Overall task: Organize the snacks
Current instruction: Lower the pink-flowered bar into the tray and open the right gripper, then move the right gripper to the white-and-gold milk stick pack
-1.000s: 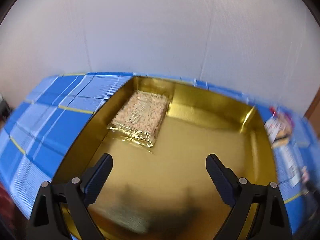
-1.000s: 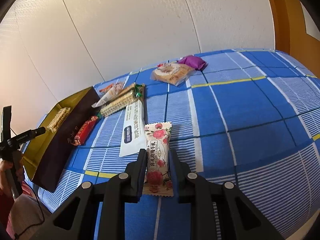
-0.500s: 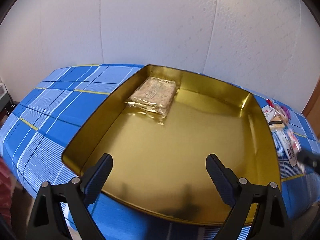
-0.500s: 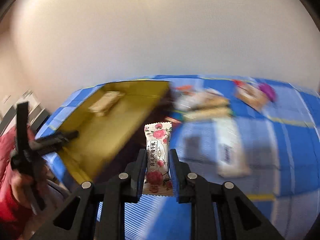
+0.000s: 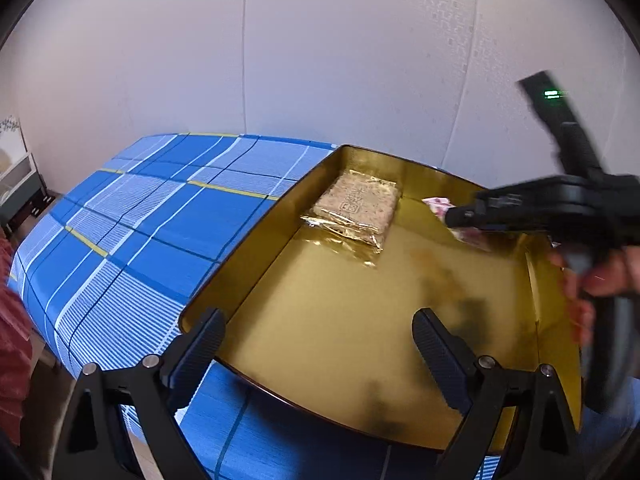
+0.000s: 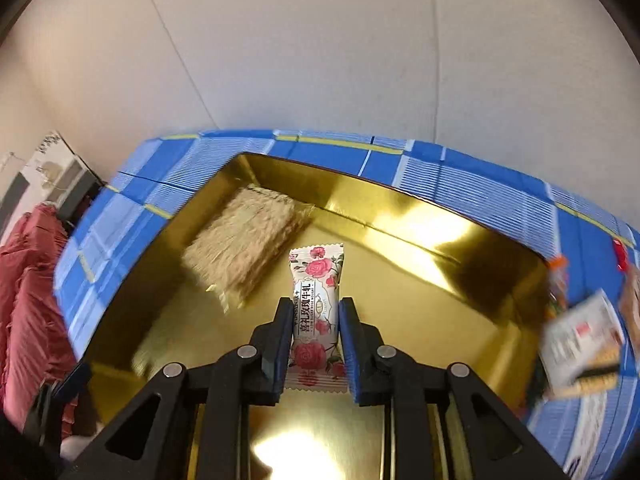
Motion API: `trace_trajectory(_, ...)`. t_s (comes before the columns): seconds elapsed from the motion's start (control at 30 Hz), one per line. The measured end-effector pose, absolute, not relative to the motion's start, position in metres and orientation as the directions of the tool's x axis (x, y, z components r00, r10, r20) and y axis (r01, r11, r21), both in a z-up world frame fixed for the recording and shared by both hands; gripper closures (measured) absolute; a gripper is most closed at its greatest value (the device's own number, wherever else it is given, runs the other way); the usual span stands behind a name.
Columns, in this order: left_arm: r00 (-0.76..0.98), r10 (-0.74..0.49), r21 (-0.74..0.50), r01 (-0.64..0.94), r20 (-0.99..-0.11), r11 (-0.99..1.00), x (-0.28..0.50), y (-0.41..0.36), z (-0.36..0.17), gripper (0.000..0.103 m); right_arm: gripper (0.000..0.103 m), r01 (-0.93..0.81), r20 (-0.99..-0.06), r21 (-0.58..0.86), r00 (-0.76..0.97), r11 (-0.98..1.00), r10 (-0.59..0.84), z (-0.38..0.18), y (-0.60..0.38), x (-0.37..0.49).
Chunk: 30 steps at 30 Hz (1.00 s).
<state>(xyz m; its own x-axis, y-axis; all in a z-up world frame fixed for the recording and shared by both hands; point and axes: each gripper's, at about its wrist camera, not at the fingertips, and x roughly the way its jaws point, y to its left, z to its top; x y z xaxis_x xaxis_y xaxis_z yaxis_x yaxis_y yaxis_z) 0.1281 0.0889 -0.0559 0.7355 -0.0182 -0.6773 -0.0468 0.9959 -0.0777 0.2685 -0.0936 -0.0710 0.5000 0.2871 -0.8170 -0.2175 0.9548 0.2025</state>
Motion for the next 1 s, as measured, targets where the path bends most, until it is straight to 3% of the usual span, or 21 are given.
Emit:
trace_trajectory(0.13,0.736,-0.021,-0.106,-0.069,-0.677,0.992,0.129,0.096,-0.053,0.008,0.079,-0.185,-0.829,0.218,0.483,0.958,0.281,-0.086,-0.079,0.299)
trace_trajectory(0.27,0.738,-0.03,-0.129,-0.078,-0.674,0.989,0.126,0.101,-0.051,0.008,0.066,-0.139,-0.809,0.26,0.509,0.956,0.294,-0.086,-0.079,0.31)
trace_trajectory(0.53,0.76,-0.026,-0.153,-0.097,-0.65,0.984,0.122,0.095,-0.045,0.001,0.066,-0.198,-0.714,0.259,0.62,0.945,0.326,-0.048,-0.113,0.257)
trace_trajectory(0.73,0.773,-0.024,-0.168,-0.107,-0.634,0.98,0.122,0.082,-0.049,0.0,0.066,-0.206,-0.646,0.145,0.721,0.968,0.25,-0.03,-0.165,0.191)
trace_trajectory(0.9,0.762,-0.045,-0.182,-0.097,-0.646,0.979,0.124,0.072,-0.055,0.0,0.065,-0.143,-0.622,0.006,0.774,0.99,0.115,-0.043,-0.221,0.142)
trace_trajectory(1.0,0.793,-0.057,-0.182,-0.069,-0.607,0.981,0.116,0.067,-0.052,0.0,0.065,-0.065,-0.631,-0.059,0.776,0.996,0.013,-0.055,-0.253,0.126)
